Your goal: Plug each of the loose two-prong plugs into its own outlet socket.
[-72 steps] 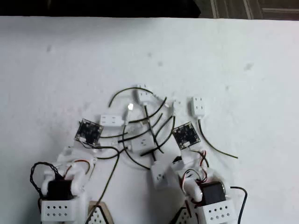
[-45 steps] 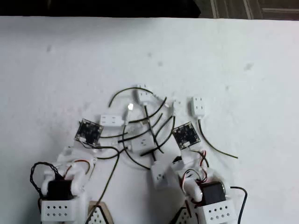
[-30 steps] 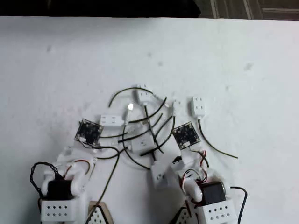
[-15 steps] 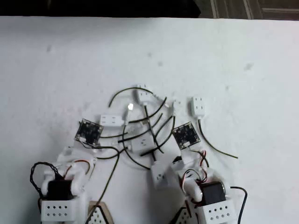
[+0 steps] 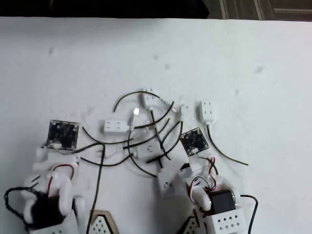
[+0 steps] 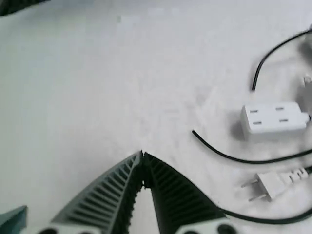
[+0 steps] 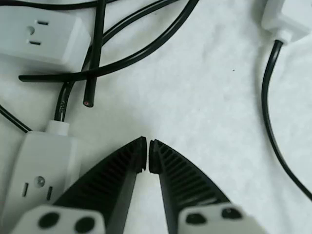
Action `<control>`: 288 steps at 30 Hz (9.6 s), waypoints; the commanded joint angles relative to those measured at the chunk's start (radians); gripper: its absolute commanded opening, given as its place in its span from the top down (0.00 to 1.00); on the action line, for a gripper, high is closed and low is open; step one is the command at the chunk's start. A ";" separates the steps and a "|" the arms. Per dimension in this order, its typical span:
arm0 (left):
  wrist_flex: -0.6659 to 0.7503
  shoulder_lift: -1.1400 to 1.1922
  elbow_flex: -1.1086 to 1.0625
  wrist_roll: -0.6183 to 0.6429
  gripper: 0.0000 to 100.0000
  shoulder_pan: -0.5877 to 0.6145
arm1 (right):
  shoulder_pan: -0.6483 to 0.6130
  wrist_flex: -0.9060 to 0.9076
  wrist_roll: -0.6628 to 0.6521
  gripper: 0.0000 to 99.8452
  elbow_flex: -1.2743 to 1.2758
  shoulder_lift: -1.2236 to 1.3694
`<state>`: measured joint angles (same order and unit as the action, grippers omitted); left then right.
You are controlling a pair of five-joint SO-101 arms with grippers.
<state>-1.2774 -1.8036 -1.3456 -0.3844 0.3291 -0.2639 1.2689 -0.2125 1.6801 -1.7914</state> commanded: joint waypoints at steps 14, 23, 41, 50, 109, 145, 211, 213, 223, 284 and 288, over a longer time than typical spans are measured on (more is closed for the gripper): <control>-0.034 0.019 0.261 -0.110 0.85 -0.119 | 0.002 0.002 0.003 0.98 0.011 -0.012; -0.026 0.071 0.276 -0.170 0.79 -0.117 | 0.002 0.002 0.003 0.98 0.011 -0.012; -0.071 0.941 0.701 -0.582 0.73 -0.259 | -0.001 0.002 0.006 0.98 0.011 -0.012; 0.002 1.359 0.885 -0.720 0.72 -0.331 | 0.007 0.002 0.008 0.98 0.011 -0.012; -0.058 2.111 1.128 -0.321 0.90 -0.438 | 0.008 0.002 0.002 0.98 0.011 -0.012; 0.028 1.233 0.626 0.026 0.98 -0.085 | 0.248 -0.205 -0.310 0.98 -0.144 -0.012; 0.244 0.452 -0.109 -0.034 0.97 -0.025 | -0.036 0.010 -0.486 0.99 -2.097 2.436; 0.244 0.452 -0.109 -0.034 0.97 -0.025 | -0.036 0.031 -0.486 0.98 -2.113 2.439; 0.244 0.452 -0.109 -0.034 0.97 -0.027 | 0.004 0.375 -0.479 0.98 -2.460 2.348; 0.585 -0.008 -0.026 0.299 0.98 -0.552 | -0.636 -0.139 0.146 0.98 -0.789 0.473; 0.583 -0.008 -0.011 0.298 0.98 -0.631 | -0.636 -0.209 0.144 0.98 -0.723 0.507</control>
<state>-0.7173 -1.8006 -1.4300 -0.0974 -0.2232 -0.8899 1.1124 -0.0744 0.9436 -1.3080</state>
